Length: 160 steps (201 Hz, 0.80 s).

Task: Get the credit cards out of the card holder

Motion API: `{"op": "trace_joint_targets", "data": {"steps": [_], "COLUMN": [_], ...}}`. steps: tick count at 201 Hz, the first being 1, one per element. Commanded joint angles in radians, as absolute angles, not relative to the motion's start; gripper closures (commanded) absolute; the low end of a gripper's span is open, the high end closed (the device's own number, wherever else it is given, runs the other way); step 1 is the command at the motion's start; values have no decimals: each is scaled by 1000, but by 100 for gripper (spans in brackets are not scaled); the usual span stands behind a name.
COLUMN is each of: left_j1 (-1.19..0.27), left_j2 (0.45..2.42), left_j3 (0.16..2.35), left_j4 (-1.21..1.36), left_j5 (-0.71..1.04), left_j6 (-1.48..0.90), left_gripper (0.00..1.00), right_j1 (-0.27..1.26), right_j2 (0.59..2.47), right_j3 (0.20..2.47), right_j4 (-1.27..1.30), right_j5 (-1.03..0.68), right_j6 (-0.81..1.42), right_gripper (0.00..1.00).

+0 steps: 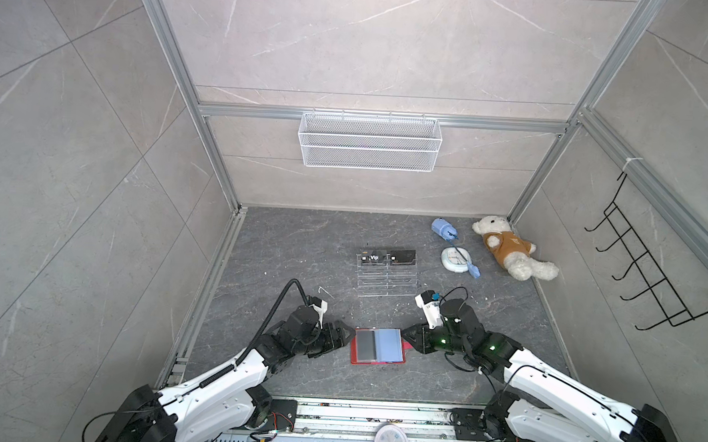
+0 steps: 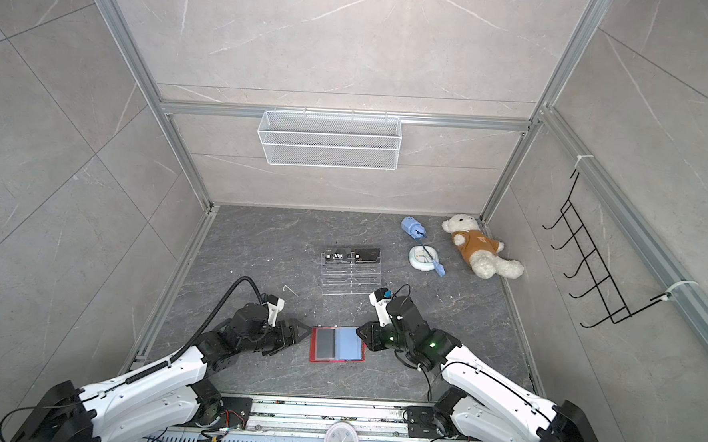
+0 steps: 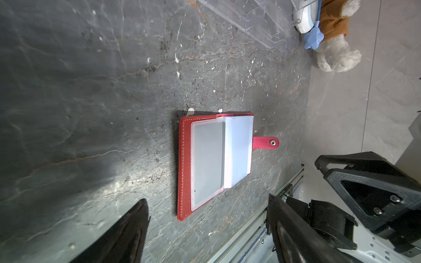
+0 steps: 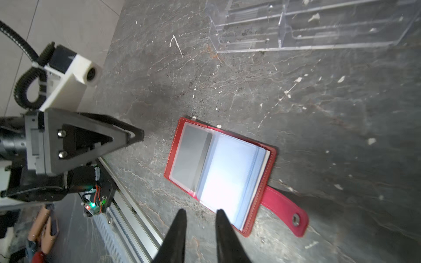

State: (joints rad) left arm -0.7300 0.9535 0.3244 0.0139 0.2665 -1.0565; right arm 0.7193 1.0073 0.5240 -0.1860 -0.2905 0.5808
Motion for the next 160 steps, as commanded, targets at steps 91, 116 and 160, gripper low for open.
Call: {"op": "trace_joint_targets", "data": {"steps": [91,116,160], "left_j1": [-776,-776,-776], "left_j2": [1131,1156,1247], "left_j3": [225,226,212], "left_j4": [376,390,486], "left_j5": [274,290,315], "left_j6": [-1316,-1315,-1330], "left_gripper": [30,31,36], "right_j1": [720,720,720], "right_j2": [1214,1235,1278], "right_j3": [430,413,383], "right_j4": [44,52,92], "right_j5": [-333,-317,-290], "right_j6": [640,649,660], "right_gripper": [90,90,93]}}
